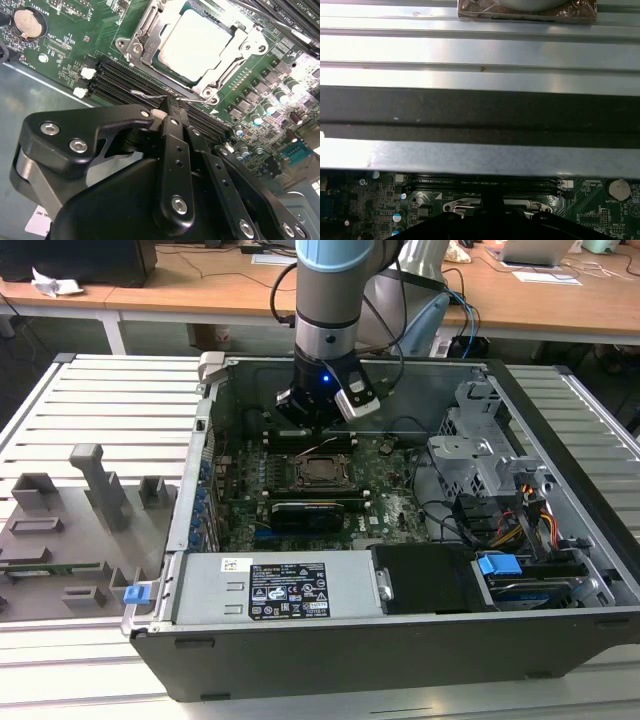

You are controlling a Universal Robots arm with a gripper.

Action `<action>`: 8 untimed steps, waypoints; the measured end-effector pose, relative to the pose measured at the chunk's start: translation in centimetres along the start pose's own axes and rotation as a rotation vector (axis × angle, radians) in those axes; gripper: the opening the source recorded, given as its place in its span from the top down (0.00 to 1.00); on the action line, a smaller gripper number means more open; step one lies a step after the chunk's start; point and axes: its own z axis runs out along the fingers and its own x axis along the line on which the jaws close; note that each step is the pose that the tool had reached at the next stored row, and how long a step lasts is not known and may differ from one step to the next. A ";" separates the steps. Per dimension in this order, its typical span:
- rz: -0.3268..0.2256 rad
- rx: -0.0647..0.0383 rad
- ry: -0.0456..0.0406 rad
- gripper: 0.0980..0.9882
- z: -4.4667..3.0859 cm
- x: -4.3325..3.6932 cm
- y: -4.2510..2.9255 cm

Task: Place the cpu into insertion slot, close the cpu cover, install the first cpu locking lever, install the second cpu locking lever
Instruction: 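Install the first cpu locking lever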

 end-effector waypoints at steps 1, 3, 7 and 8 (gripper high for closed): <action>0.000 0.000 -0.0001 0.99 0.02 0.00 0.00; -0.002 0.000 0.0004 0.99 0.06 0.00 -0.01; -0.005 0.000 0.0006 0.99 0.18 -0.22 -0.02; -0.005 0.000 0.0007 0.99 0.26 -0.33 -0.02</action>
